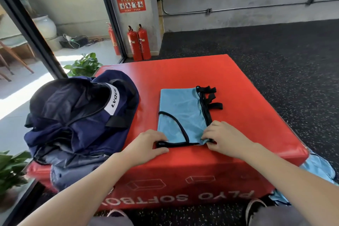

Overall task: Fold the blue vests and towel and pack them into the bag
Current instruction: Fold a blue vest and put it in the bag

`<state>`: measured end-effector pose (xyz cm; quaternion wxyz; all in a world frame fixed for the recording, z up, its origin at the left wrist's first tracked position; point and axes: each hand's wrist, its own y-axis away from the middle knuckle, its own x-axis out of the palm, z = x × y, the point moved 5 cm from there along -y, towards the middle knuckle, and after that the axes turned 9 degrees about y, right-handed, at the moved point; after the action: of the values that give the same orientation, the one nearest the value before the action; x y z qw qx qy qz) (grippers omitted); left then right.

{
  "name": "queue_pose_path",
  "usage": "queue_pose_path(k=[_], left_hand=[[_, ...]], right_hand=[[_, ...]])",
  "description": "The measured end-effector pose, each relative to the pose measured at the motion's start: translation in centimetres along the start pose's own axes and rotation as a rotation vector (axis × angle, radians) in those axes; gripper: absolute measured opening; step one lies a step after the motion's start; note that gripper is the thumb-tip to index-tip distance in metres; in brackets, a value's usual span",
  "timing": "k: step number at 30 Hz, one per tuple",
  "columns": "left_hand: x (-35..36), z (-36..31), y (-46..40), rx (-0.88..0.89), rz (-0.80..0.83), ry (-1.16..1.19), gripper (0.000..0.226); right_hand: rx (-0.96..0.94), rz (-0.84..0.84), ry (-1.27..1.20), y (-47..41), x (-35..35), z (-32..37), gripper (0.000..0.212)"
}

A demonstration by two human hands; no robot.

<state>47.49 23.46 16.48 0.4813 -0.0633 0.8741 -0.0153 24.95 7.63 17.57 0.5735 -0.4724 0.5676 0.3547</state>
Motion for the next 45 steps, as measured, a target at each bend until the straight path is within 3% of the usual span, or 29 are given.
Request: queue_pose_path(k=[4, 8, 13, 16, 21, 26, 33, 39, 43, 45], left_hand=[[-0.1, -0.5, 0.2, -0.036, -0.023, 0.014, 0.049], [-0.2, -0.9, 0.0, -0.098, -0.024, -0.039, 0.061], [0.0, -1.8, -0.1, -0.034, -0.121, -0.135, 0.024], [-0.5, -2.1, 0.3, -0.074, -0.163, -0.035, 0.017], [-2.4, -4.2, 1.4, -0.092, -0.320, 0.348, 0.008], [-3.7, -6.2, 1.0, -0.103, -0.417, 0.448, 0.019], [-3.8, -4.5, -1.6, -0.234, -0.552, 0.470, 0.025], [-2.4, -1.9, -3.9, -0.416, -0.573, 0.480, 0.033], [-1.1, -1.8, -4.1, -0.543, -0.591, 0.616, 0.009], [-0.2, -2.4, -3.7, -0.564, -0.574, 0.691, 0.023]], right_hand=[[0.067, 0.030, -0.069, -0.7, -0.3, 0.0, 0.021], [0.267, 0.136, -0.350, -0.7, -1.4, -1.0, 0.014], [0.344, 0.189, -0.476, -0.6, -2.1, -1.2, 0.012], [0.383, 0.156, -0.520, -0.4, -3.2, -1.2, 0.007], [0.431, 0.095, -0.666, 0.3, -5.9, -1.9, 0.004], [0.439, -0.034, -0.801, 0.4, -7.3, -2.5, 0.004], [0.504, -0.192, -0.722, -2.9, -6.5, -3.4, 0.014], [0.478, -0.029, -0.575, -6.2, -3.1, -5.0, 0.009], [0.465, 0.063, -0.441, -7.6, -0.8, -6.1, 0.009], [0.461, 0.079, -0.380, -7.9, -0.1, -6.4, 0.013]])
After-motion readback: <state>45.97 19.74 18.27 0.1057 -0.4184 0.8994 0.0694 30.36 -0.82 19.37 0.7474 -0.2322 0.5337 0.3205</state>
